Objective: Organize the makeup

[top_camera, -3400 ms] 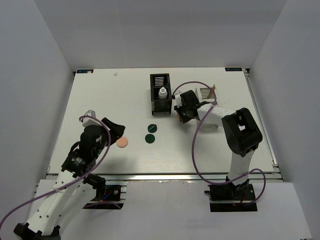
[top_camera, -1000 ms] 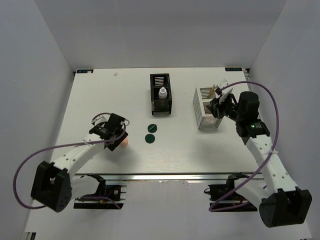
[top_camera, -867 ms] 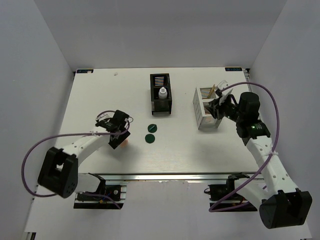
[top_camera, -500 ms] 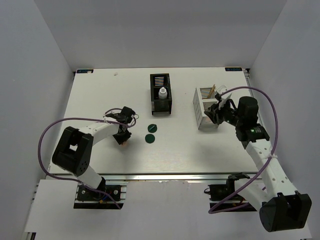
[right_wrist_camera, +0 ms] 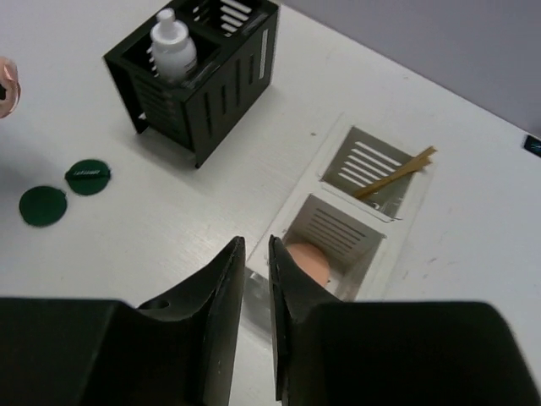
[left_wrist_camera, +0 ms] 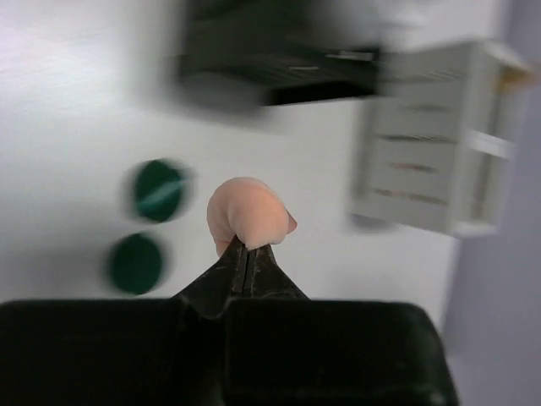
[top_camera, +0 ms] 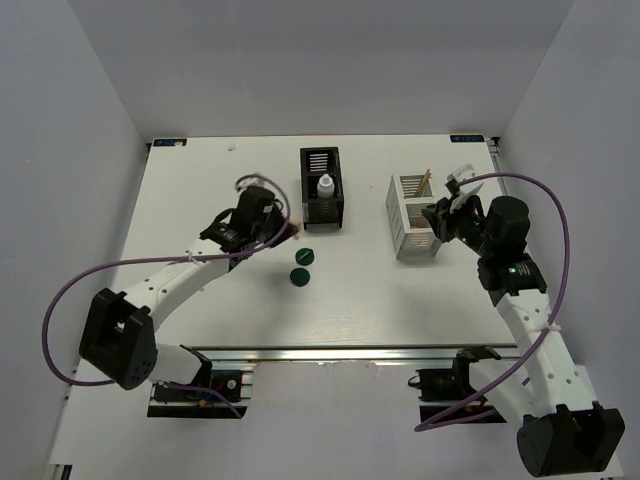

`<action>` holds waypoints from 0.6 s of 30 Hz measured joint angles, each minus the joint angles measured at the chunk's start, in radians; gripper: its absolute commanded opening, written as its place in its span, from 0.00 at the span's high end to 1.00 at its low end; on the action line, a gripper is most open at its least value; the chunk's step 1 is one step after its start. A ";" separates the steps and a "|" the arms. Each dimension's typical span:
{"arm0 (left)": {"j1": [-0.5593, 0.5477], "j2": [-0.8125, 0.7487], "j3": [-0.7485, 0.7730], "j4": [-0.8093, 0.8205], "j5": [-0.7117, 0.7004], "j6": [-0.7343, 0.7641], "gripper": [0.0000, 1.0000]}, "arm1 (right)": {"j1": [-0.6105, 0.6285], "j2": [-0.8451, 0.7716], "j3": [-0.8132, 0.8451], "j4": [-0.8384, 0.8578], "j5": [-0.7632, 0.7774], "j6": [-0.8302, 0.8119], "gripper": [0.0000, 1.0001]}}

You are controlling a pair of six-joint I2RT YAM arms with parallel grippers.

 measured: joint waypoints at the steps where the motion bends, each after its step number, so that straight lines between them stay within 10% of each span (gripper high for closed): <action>1: -0.035 0.008 0.035 0.068 0.041 0.012 1.00 | -0.002 -0.008 -0.001 0.014 0.028 0.016 0.82; 9: -0.229 0.407 0.372 0.546 0.352 0.048 1.00 | -0.069 -0.026 -0.004 0.070 0.240 0.169 0.91; 18: -0.307 0.898 0.856 0.615 0.482 0.061 0.94 | -0.116 -0.079 -0.006 0.056 0.283 0.240 0.91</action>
